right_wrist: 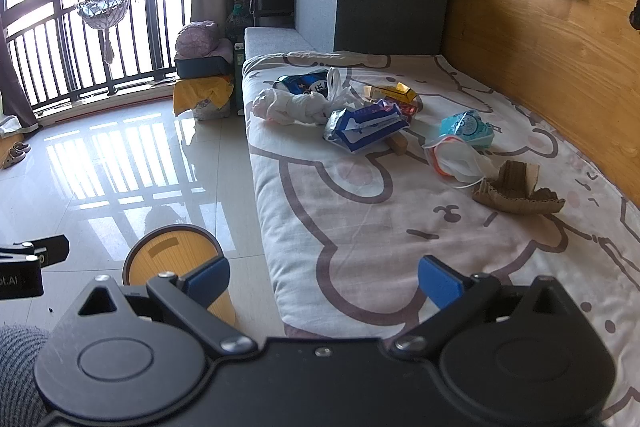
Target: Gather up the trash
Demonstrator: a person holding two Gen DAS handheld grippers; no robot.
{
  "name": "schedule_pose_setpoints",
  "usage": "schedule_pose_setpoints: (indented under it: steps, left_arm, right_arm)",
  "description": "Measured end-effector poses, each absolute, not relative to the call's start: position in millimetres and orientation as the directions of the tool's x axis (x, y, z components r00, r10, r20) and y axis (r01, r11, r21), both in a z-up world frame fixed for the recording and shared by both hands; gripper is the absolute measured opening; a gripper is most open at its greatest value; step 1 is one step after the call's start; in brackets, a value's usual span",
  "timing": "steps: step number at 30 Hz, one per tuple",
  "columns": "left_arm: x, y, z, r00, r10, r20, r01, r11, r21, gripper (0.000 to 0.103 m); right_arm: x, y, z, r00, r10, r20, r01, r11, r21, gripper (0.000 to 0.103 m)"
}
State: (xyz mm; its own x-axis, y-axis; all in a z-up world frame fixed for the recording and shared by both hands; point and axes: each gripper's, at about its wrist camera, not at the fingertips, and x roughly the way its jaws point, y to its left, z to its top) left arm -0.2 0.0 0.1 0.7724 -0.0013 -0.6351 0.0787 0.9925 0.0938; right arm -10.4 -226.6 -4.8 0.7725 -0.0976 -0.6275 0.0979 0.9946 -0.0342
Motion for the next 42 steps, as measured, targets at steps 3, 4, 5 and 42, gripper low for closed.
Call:
schedule_pose_setpoints:
  steps: [3, 4, 5, 42]
  left_arm:
    - [-0.2, 0.0, 0.1, 0.773, -0.001, -0.635, 0.079, 0.992, 0.094, 0.103]
    - [-0.2, 0.0, 0.1, 0.773, -0.001, -0.635, 0.079, 0.992, 0.094, 0.103]
    - [-0.2, 0.0, 0.1, 0.773, -0.001, -0.635, 0.078, 0.993, 0.094, 0.103]
    - [85.1, -119.4, 60.1, 0.812, -0.322, -0.487, 0.410, 0.908, 0.084, 0.103]
  right_arm:
    - [-10.3, -226.7, -4.9, 0.772, -0.098, -0.628, 0.098, 0.995, -0.034, 0.102]
    - [-10.4, -226.6, -4.8, 0.772, -0.098, -0.628, 0.098, 0.995, -0.035, 0.102]
    - [-10.6, -226.6, -4.7, 0.773, -0.098, -0.627, 0.098, 0.995, -0.034, 0.102]
    - [-19.9, -368.0, 8.4, 0.802, -0.330, -0.498, 0.345, 0.936, -0.064, 0.103]
